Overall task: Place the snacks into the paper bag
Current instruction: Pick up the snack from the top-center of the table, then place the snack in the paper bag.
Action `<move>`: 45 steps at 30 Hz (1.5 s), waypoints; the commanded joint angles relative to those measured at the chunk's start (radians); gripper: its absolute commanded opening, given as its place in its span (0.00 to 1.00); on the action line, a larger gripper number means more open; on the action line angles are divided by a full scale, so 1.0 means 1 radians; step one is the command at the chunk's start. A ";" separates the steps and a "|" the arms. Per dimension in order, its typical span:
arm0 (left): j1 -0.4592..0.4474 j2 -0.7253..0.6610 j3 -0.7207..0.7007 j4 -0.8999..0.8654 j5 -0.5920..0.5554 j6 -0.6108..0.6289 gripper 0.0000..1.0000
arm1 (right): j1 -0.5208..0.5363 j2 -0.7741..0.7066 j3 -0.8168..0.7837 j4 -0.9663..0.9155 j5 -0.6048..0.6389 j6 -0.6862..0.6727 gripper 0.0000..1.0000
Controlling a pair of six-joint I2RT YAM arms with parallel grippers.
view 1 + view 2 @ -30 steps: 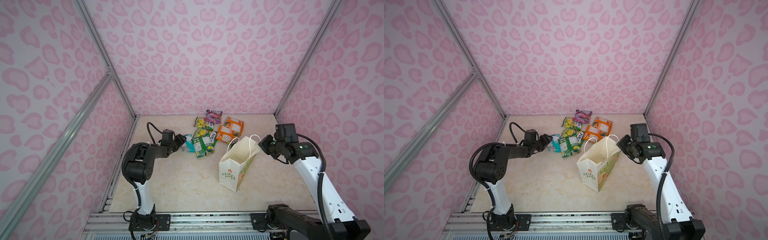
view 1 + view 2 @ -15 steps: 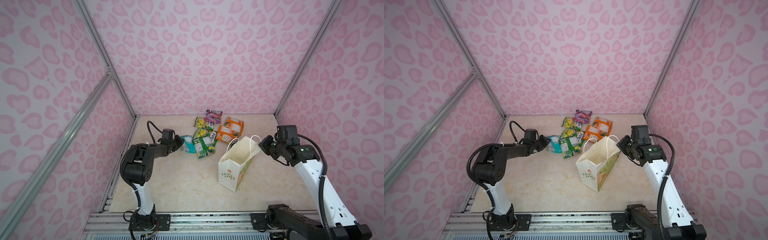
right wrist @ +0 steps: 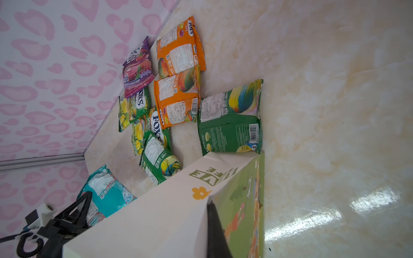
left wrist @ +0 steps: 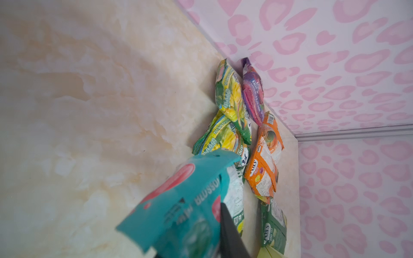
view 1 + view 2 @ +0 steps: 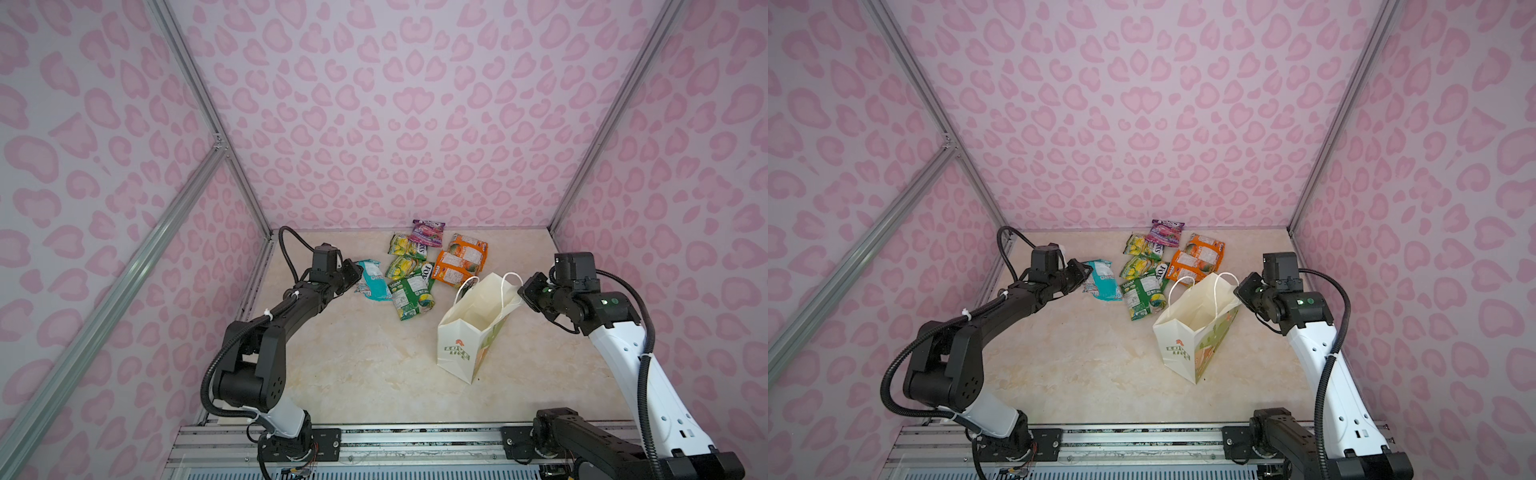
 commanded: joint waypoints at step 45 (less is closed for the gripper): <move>-0.831 0.159 1.259 -0.716 -0.354 0.503 0.08 | 0.000 -0.044 -0.061 0.087 0.029 -0.102 0.00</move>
